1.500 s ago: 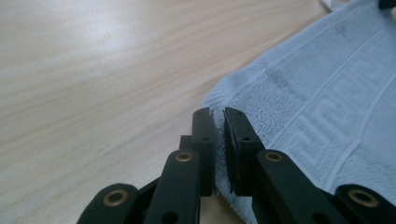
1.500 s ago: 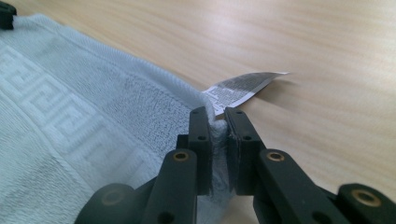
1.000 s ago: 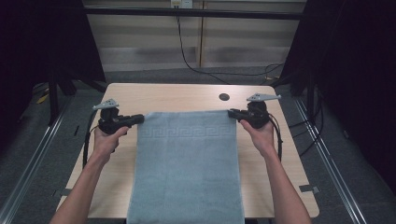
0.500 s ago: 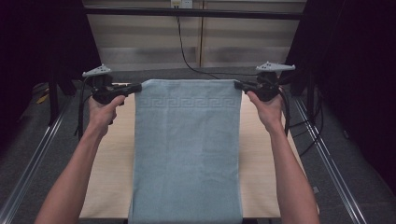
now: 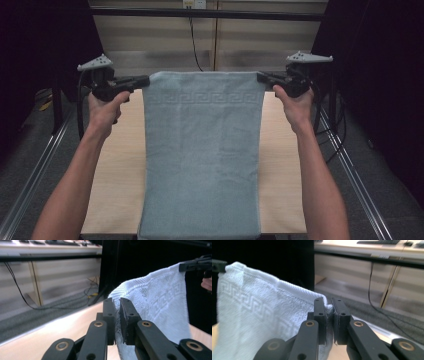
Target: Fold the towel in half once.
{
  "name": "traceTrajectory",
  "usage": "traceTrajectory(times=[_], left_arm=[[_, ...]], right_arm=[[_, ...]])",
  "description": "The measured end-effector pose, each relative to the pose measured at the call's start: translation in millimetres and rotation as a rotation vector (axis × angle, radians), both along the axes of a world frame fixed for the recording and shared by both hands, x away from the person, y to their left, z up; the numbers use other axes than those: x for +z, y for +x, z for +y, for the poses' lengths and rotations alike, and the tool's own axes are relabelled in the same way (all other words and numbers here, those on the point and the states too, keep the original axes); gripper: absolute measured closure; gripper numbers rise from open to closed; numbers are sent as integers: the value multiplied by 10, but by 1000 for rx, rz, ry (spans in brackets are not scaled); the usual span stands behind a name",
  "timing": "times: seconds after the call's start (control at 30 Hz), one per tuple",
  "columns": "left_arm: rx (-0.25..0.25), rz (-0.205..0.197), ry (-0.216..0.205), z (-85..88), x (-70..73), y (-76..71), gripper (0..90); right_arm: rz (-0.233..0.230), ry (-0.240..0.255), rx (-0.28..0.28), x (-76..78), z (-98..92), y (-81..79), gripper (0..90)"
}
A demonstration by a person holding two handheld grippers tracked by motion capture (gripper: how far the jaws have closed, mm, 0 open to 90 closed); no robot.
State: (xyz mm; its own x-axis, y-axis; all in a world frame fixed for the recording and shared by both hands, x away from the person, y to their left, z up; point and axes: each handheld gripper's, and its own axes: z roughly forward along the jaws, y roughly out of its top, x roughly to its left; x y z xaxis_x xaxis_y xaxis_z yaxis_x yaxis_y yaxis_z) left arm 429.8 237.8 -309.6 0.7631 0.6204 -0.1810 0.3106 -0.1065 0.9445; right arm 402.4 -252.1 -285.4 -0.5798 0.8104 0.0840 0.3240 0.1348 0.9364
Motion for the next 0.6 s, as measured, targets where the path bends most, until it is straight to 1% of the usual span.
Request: traceTrajectory(times=[0.03, 0.07, 0.1, 0.13, 0.2, 0.27, 0.3, 0.33, 0.37, 0.4, 0.47, 0.5, 0.53, 0.57, 0.6], left_arm=[[-1, 3, 8, 4, -61, -36, 835], [-1, 3, 8, 4, -61, -36, 835], [-12, 13, 6, 26, -167, -111, 835], [-15, 19, 5, 33, -213, -150, 835], [-32, 21, 15, 48, -288, -248, 835], [-50, 29, 1, 63, -363, -365, 835], [-59, 38, -11, 74, -403, -418, 835], [-55, 57, -30, 83, -444, -473, 836], [-55, 57, -30, 83, -444, -473, 836], [-72, 63, -49, 103, -529, -582, 836], [-76, 62, -29, 117, -605, -705, 836], [-76, 62, -29, 117, -605, -705, 836], [-70, 70, -11, 155, -665, -810, 836], [-72, 73, -14, 175, -689, -855, 836], [-72, 73, -14, 175, -689, -855, 836]], right_arm=[[6, 0, 9, -51, 3, -47, 833], [14, -1, 14, -104, 8, -96, 833], [24, 4, 23, -157, 12, -144, 833], [28, 10, 36, -204, 15, -195, 833], [34, 21, 57, -287, 18, -305, 833], [44, 32, 73, -363, 24, -420, 833], [54, 27, 78, -396, 30, -475, 833], [64, 21, 72, -432, 37, -531, 833], [73, 23, 76, -473, 40, -586, 833], [81, 23, 82, -514, 45, -639, 833], [95, 17, 95, -597, 48, -764, 833], [102, 4, 98, -632, 47, -829, 833], [107, -1, 105, -662, 35, -895, 833], [109, 3, 116, -684, 19, -956, 833], [114, 1, 123, -698, 4, -1011, 833]])
